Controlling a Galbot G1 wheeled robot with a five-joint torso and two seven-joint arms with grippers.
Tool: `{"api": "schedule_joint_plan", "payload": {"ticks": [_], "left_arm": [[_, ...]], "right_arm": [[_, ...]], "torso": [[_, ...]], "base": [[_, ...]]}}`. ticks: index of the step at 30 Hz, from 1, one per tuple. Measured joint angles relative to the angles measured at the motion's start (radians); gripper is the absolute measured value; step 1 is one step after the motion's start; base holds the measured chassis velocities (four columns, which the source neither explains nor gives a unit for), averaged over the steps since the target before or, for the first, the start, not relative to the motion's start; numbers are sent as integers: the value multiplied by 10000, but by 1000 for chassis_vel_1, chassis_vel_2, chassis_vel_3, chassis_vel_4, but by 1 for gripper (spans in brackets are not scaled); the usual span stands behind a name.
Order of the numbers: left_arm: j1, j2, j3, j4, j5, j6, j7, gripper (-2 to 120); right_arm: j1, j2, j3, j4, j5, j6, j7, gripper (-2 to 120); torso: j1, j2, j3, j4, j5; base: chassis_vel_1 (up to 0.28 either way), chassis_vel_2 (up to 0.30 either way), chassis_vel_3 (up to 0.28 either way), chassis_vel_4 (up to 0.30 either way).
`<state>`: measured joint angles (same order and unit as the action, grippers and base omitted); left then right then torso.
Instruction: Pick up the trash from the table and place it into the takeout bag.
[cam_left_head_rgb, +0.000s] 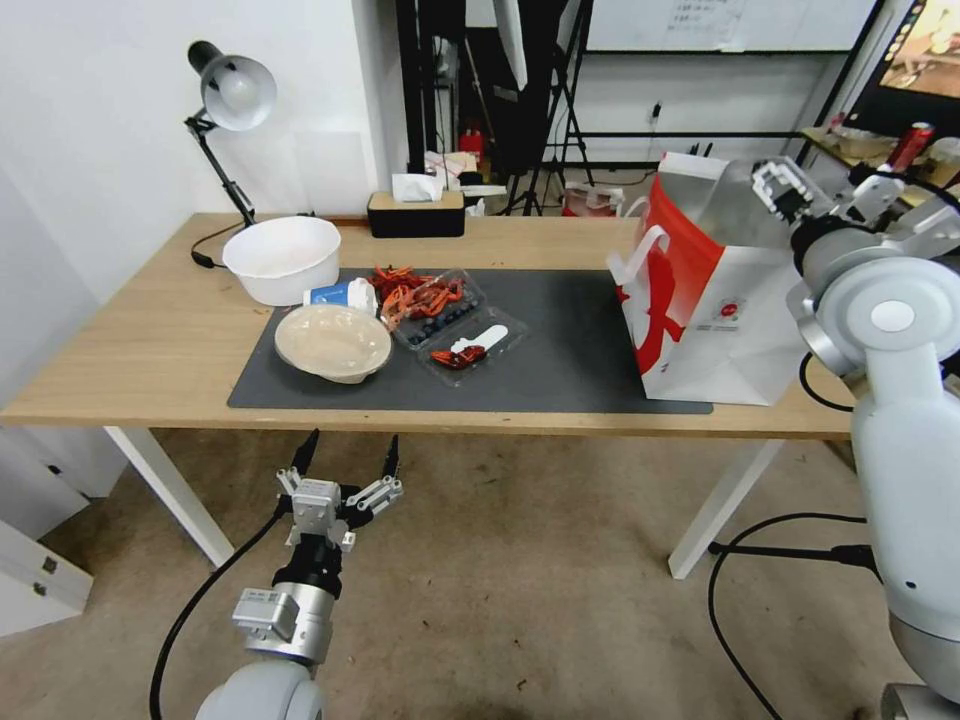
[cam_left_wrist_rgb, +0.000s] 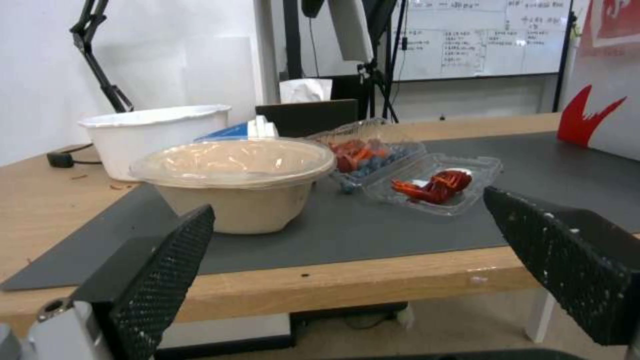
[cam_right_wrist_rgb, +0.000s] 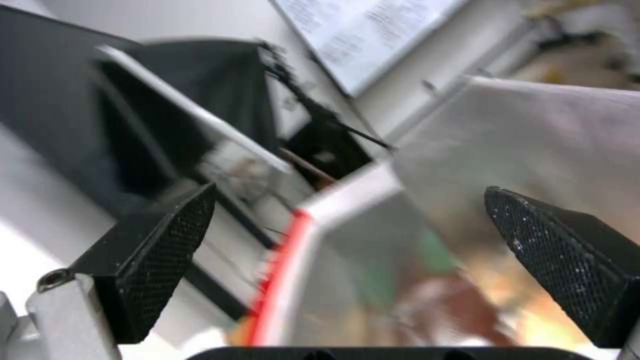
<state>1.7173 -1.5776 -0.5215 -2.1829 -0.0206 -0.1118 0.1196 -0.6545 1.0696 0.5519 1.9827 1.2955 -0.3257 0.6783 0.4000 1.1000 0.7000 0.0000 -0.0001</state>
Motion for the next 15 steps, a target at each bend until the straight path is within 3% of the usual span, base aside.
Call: {"api": "schedule_joint_plan", "payload": {"ticks": [7,9,15], "left_arm": [[-4,13,-12,14,-13,8,0,100],[-5,23,-21,16,-28,10,-1,100],[-34,29,-25,16,-41,13,-2,100]], "right_arm": [[-734,-222,-281,640,-1376,887,-1774,100],[-1420,-362,-497,1020,-2374,1206,-2561,100],[-2772,-492,-930,1910,-4156,1511,-3657,100]], "torso": [[0,0,0,0,0],[0,0,0,0,2],[-1,0,-1,1,0]], "base": [[0,0,0,0],[0,0,0,0],[0,0,0,0]]}}
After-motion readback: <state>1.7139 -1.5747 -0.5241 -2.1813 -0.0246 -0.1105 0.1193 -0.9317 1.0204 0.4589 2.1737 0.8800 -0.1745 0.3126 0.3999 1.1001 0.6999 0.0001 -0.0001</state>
